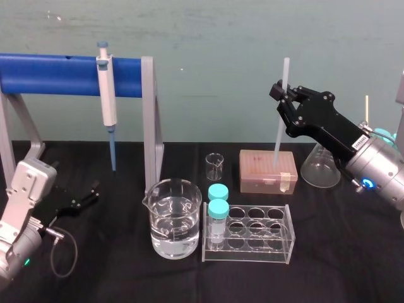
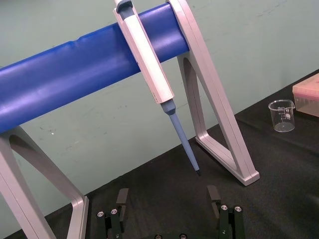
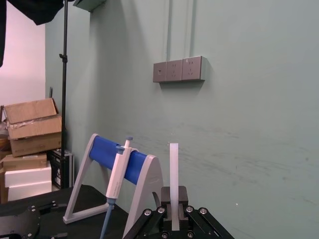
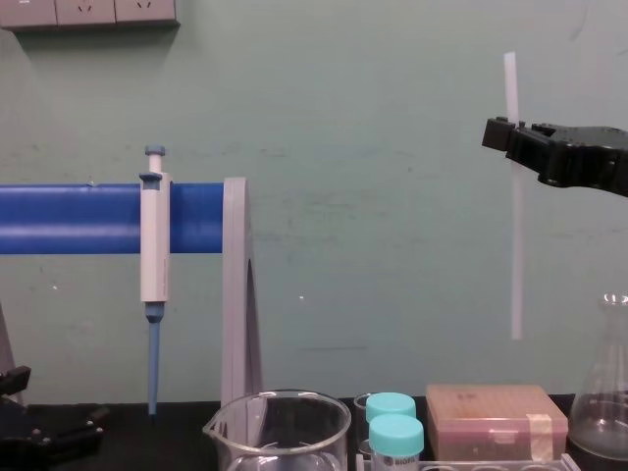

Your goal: Pick up the stirring rod with one hand, then place it down.

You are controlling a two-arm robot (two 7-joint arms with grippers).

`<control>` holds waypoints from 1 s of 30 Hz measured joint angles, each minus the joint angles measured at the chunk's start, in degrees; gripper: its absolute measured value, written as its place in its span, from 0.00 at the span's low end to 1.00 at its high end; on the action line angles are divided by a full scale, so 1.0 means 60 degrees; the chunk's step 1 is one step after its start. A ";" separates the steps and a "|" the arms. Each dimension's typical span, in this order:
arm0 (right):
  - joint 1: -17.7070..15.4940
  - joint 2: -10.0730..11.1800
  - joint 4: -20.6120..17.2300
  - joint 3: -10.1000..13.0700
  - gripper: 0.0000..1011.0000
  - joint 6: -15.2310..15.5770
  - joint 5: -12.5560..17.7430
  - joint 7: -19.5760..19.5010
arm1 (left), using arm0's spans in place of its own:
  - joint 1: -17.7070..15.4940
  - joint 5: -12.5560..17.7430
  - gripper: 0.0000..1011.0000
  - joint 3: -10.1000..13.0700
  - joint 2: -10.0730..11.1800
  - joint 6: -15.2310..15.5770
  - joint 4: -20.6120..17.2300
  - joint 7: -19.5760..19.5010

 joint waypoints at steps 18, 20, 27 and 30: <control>0.0038 0.0051 0.0146 -0.0068 0.07 0.0029 0.0080 0.0152 | 0.0000 0.0000 0.99 0.0000 0.0000 0.0000 0.0000 0.0000; 0.0027 0.0062 0.0155 -0.0072 0.07 0.0030 0.0103 0.0178 | -0.0001 0.0000 0.99 0.0000 0.0000 0.0000 0.0000 0.0000; -0.0003 0.0115 0.0188 -0.0086 0.07 0.0011 0.0229 0.0326 | 0.0000 0.0000 0.99 0.0000 0.0000 0.0000 0.0000 0.0000; -0.0026 0.0190 0.0199 -0.0096 0.07 0.0019 0.0406 0.0554 | 0.0000 0.0000 0.99 -0.0001 0.0000 0.0000 0.0000 0.0000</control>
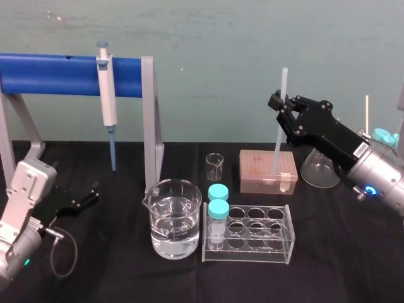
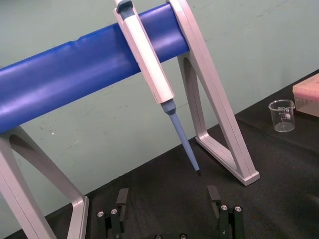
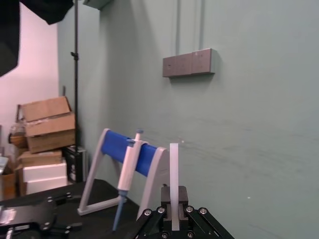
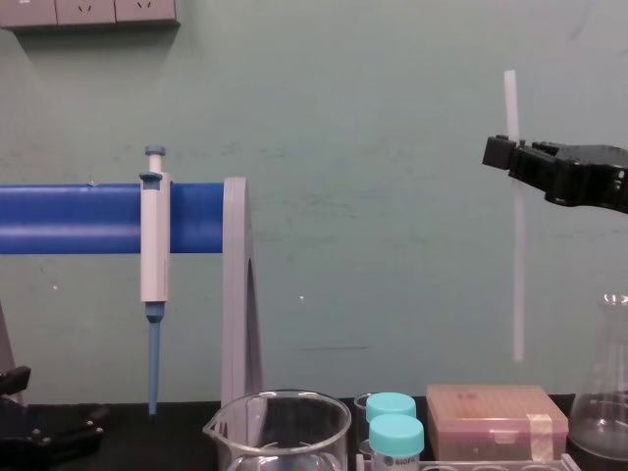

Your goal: Pick up the stirring rod with one hand, then place it down.

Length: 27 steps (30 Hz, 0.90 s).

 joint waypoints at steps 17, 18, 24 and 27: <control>-0.0753 0.0838 -0.0158 -0.0220 0.07 0.0294 0.0999 0.0920 | 0.0000 0.0000 0.99 0.0000 0.0000 0.0000 0.0000 0.0000; -0.0783 0.0864 -0.0158 -0.0232 0.07 0.0289 0.1008 0.0931 | 0.0000 0.0000 0.99 0.0001 0.0000 0.0000 0.0000 0.0000; -0.0902 0.0941 0.0022 -0.0316 0.07 0.0089 0.0977 0.0938 | 0.0000 0.0000 0.99 0.0001 0.0000 0.0000 0.0000 0.0000; -0.0910 0.0910 0.0152 -0.0322 0.07 -0.0004 0.0974 0.0914 | -0.0001 0.0000 0.99 0.0001 0.0000 0.0001 0.0000 0.0000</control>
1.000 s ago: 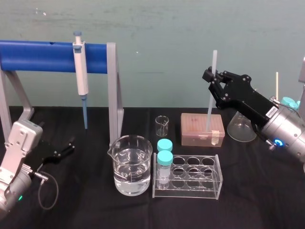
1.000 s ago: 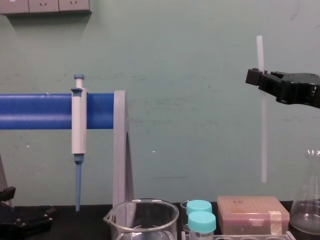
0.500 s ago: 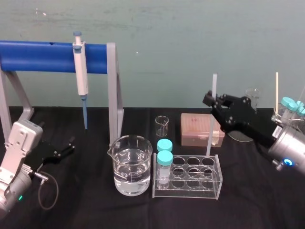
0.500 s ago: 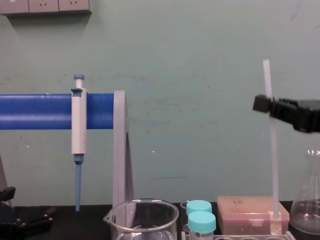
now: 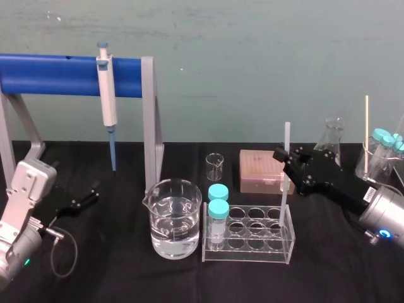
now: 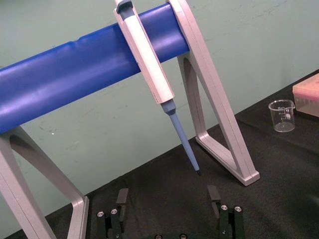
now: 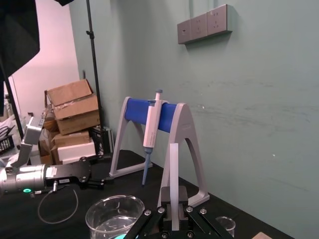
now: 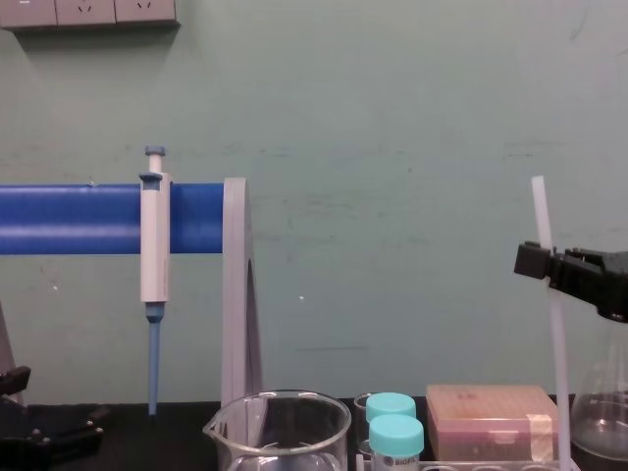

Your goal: Pick up the stirring rod with one hand, then place it down.

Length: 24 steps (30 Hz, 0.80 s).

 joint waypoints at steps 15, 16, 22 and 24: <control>-0.0016 -0.0200 0.0587 -0.0221 0.07 -0.0399 -0.0116 0.0255 | 0.0001 0.0000 0.99 0.0000 0.0000 -0.0001 0.0000 0.0000; -0.0014 -0.0213 0.0652 -0.0239 0.07 -0.0461 -0.0162 0.0271 | 0.0000 0.0000 0.99 0.0000 0.0000 -0.0001 0.0000 0.0000; 0.0027 -0.0357 0.1030 -0.0273 0.07 -0.0731 -0.0244 0.0424 | 0.0001 0.0000 0.99 0.0000 0.0000 -0.0001 0.0000 0.0001; 0.0048 -0.0422 0.1166 -0.0290 0.07 -0.0784 -0.0255 0.0458 | 0.0000 0.0000 0.99 0.0000 0.0000 0.0000 0.0000 0.0000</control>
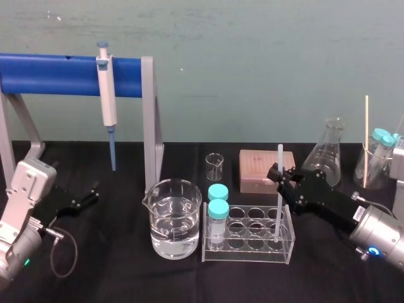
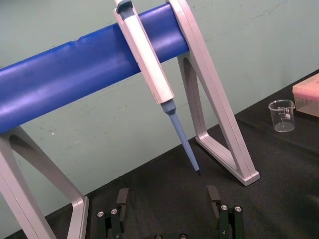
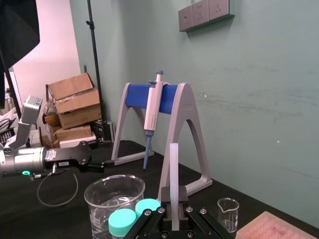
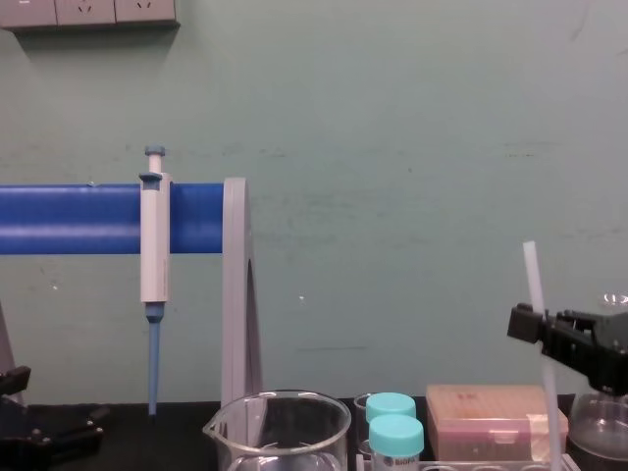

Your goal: Pick up the stirring rod with one hand, then place it down.

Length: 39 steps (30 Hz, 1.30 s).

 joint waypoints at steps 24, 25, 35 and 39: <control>0.0156 -0.0246 0.0720 -0.0240 0.07 -0.0183 -0.0565 0.0106 | 0.0000 0.0000 0.99 0.0000 0.0000 0.0000 0.0000 0.0000; 0.0156 -0.0246 0.0720 -0.0239 0.07 -0.0181 -0.0566 0.0106 | 0.0001 0.0000 0.99 0.0000 0.0000 0.0000 0.0000 0.0000; 0.0153 -0.0241 0.0718 -0.0229 0.13 -0.0170 -0.0548 0.0104 | 0.0000 0.0001 0.99 0.0000 0.0000 0.0000 0.0000 0.0000; 0.0152 -0.0240 0.0717 -0.0225 0.27 -0.0166 -0.0542 0.0103 | 0.0001 0.0000 0.99 0.0000 0.0000 0.0000 0.0000 0.0000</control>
